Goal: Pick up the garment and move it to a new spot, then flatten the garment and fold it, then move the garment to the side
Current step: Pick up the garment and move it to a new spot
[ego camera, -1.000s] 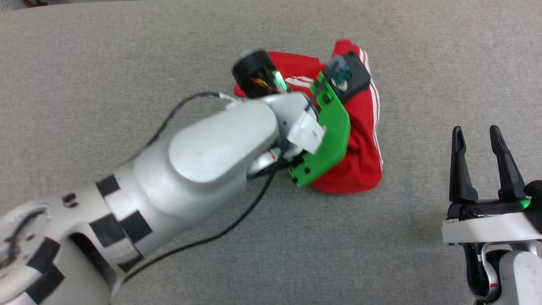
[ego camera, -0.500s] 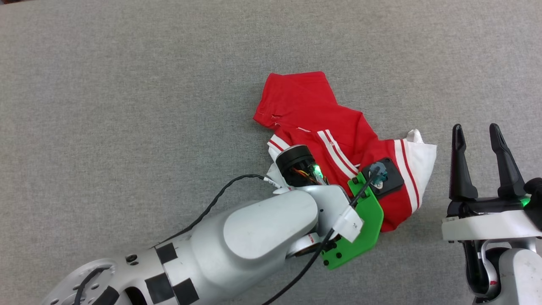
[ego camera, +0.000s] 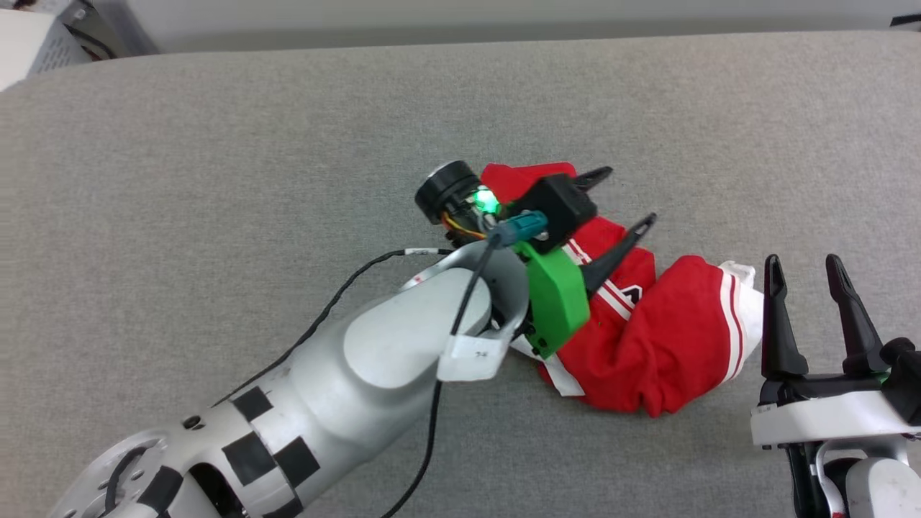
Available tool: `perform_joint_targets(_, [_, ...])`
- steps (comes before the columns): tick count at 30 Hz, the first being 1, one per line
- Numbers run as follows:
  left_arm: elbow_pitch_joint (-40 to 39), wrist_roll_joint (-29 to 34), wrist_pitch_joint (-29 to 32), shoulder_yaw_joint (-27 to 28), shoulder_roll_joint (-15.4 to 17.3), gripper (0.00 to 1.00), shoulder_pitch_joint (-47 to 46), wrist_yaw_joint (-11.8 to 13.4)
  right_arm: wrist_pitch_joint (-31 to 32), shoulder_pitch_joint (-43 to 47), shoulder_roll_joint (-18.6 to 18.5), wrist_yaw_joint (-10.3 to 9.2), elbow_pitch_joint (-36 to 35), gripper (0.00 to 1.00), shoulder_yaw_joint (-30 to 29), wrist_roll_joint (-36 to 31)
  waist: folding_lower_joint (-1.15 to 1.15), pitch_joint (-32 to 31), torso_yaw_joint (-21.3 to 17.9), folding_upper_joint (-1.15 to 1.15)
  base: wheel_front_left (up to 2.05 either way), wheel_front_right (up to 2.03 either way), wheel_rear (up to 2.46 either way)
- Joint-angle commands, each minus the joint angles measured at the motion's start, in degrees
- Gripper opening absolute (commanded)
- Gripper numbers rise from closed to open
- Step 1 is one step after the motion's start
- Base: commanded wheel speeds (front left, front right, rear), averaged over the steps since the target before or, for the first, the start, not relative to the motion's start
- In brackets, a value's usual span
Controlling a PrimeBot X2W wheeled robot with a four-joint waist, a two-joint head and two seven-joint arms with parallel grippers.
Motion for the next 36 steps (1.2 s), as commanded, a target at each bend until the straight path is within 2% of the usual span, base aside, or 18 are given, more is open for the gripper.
perform_joint_targets(1, [0.59, 0.39, -2.25, 0.93, 1.19, 1.00, 1.91, 1.44, -0.34, 1.02, -0.09, -0.04, 0.11, 1.00, -0.06, -0.65, 0.00, -2.85, 2.52, 0.00, 0.00, 0.00, 0.00])
perform_joint_targets(5, [0.73, 0.35, -5.83, 4.66, 3.66, 1.00, 5.09, 5.62, -0.34, 2.15, -0.09, -0.04, 0.01, 1.00, -0.26, -0.95, 0.00, -4.24, 4.25, 0.00, 0.00, 0.00, 0.00])
perform_joint_targets(9, [-1.64, 1.58, -6.81, 9.82, 6.75, 1.00, 9.02, 9.94, -0.34, 2.79, -0.09, -0.04, -0.11, 1.00, -0.33, -1.26, 0.00, -5.22, 5.80, 0.00, 0.00, 0.00, 0.00])
perform_joint_targets(16, [-12.77, 8.83, -6.88, 25.17, 12.08, 1.00, 21.15, 16.74, -0.34, 3.40, -0.09, -0.04, -0.14, 1.00, -0.32, -1.67, 0.00, -6.60, 7.53, 0.00, 0.00, 0.00, 0.00])
perform_joint_targets(20, [-17.53, 12.76, -6.88, 33.29, 12.66, 1.00, 29.19, 18.88, -0.34, 3.89, -0.09, -0.04, -0.14, 1.00, -0.21, -1.75, 0.00, -7.53, 7.80, 0.00, 0.00, 0.00, 0.00])
perform_joint_targets(23, [-19.93, 15.12, -6.89, 38.11, 11.96, 1.00, 34.33, 19.25, -0.34, 4.29, -0.09, -0.04, -0.08, 1.00, -0.05, -1.74, 0.00, -8.15, 7.75, 0.00, 0.00, 0.00, 0.00])
perform_joint_targets(25, [-21.22, 16.82, -6.89, 41.55, 11.02, 1.00, 38.27, 18.62, -0.34, 4.61, -0.09, -0.04, -0.03, 1.00, 0.18, -1.73, 0.00, -8.59, 7.57, 0.00, 0.00, 0.00, 0.00])
perform_joint_targets(30, [-23.21, 20.67, -6.89, 47.85, 8.14, 1.00, 46.02, 14.88, -0.34, 5.41, -0.09, -0.04, 0.25, 1.00, 0.59, -1.86, 0.00, -9.78, 6.93, 0.00, 0.00, 0.00, 0.00])
perform_joint_targets(36, [-22.86, 24.40, -6.89, 52.66, 4.20, 1.00, 52.09, 10.67, -0.34, 7.00, -0.09, -0.04, 1.16, 1.00, 0.71, -1.99, 0.00, -11.30, 6.58, 0.00, 0.00, 0.00, 0.00])
